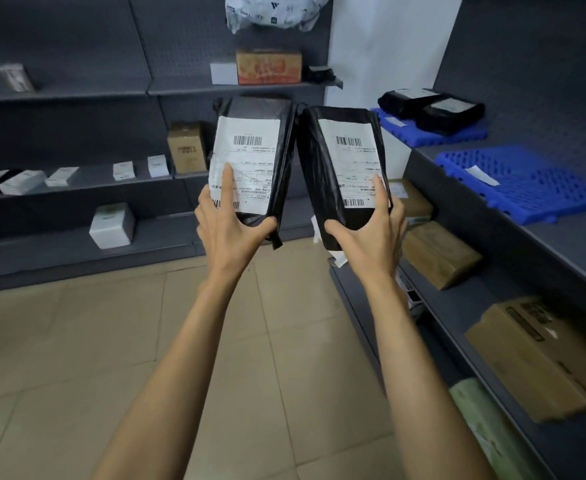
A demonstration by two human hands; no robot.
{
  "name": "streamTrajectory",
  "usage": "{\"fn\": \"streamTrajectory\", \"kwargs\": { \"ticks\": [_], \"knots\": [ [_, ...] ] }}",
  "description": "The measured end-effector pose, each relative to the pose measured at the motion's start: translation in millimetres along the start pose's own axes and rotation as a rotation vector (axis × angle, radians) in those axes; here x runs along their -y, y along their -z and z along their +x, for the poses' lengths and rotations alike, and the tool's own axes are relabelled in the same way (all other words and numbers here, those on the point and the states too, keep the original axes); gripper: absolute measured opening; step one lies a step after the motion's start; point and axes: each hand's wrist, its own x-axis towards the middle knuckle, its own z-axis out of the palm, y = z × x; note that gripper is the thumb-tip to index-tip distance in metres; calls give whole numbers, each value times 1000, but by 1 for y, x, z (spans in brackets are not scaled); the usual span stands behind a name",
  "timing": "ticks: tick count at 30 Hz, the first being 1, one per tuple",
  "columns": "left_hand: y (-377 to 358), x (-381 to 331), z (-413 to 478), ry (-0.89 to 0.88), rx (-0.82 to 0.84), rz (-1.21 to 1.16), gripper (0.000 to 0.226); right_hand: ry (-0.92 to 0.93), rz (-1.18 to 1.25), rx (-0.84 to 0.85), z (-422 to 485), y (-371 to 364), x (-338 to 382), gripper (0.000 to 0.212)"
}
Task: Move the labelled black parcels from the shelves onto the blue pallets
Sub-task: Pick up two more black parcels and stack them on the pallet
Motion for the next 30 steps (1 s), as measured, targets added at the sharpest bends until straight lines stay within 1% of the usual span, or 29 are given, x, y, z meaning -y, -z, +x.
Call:
{"fn": "streamTrajectory", "kwargs": {
  "ticks": [6,11,19,23,30],
  "knots": [
    [-72,-6,66,-50,56,-58,107,-36,-7,-70,75,-29,-17,104],
    [-151,-29,144,-75,99,-68,106,-73,-25,-106,171,-45,-43,102],
    [-289,-109,279,-139,136,-167,105,-103,-7,-171,365,-56,-81,100],
    [-346,-136,324,-152,190,-193,108,-132,-44,-203,427,-59,-103,101],
    [-451,-193,379,-241,336,-250,101,-229,-138,-267,521,-45,-151,101]
  ]
}}
